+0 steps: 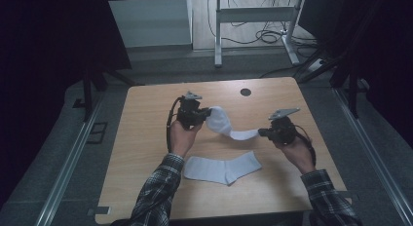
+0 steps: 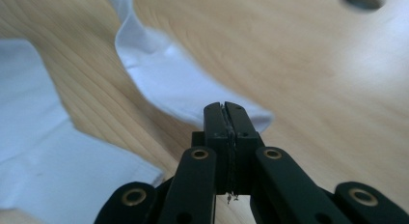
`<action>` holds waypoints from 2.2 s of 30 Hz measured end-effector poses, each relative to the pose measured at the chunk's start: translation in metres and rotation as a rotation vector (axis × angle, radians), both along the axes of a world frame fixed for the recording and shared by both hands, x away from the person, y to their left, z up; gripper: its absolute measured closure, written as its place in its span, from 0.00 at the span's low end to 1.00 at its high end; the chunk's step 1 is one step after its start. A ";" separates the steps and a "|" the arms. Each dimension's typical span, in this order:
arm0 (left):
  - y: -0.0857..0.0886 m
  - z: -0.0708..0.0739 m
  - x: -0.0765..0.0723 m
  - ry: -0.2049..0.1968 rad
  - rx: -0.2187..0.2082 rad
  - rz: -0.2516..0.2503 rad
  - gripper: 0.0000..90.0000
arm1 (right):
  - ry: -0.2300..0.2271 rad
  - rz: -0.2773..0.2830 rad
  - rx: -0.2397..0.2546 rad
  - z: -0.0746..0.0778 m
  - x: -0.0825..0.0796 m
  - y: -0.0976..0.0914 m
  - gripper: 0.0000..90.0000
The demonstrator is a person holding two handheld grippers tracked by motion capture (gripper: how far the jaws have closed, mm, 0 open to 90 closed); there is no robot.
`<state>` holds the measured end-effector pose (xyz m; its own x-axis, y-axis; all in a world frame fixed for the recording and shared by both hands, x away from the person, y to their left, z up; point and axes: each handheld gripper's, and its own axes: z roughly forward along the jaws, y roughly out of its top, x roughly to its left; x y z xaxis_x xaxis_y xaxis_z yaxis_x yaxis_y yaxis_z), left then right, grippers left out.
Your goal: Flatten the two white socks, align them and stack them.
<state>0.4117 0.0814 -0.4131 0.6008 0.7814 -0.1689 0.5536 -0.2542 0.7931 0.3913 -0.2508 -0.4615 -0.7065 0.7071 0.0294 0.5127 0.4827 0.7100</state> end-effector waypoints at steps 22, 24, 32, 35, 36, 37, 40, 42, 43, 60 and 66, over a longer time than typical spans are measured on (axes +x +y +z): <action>0.026 -0.075 0.024 0.159 0.152 0.130 0.94 | 0.097 0.037 0.096 -0.017 0.010 0.010 0.79; 0.029 -0.078 0.026 0.168 0.159 0.139 0.94 | 0.097 0.037 0.095 -0.015 0.009 0.010 0.79; 0.037 -0.093 0.030 0.194 0.170 0.170 0.93 | 0.100 0.034 0.083 -0.014 0.006 0.003 0.82; 0.039 -0.094 0.029 0.192 0.173 0.173 0.90 | 0.108 0.029 0.085 -0.019 0.009 0.004 0.81; 0.040 -0.094 0.029 0.187 0.174 0.177 0.88 | 0.108 0.027 0.083 -0.021 0.010 0.004 0.80; 0.041 -0.093 0.029 0.181 0.174 0.182 0.86 | 0.108 0.025 0.082 -0.023 0.012 0.005 0.80; 0.045 -0.092 0.028 0.160 0.177 0.191 0.79 | 0.108 0.009 0.083 -0.027 0.017 0.007 0.77; 0.048 -0.093 0.026 0.148 0.175 0.189 0.74 | 0.094 -0.003 0.070 -0.030 0.021 0.009 0.75; 0.049 -0.093 0.026 0.143 0.177 0.189 0.73 | 0.089 -0.009 0.070 -0.031 0.023 0.011 0.73; 0.057 -0.115 0.024 0.095 0.169 0.176 0.69 | 0.020 -0.126 0.041 -0.053 0.064 0.029 0.62; 0.056 -0.123 0.025 0.112 0.173 0.168 0.76 | 0.036 -0.122 0.016 -0.064 0.067 0.034 0.65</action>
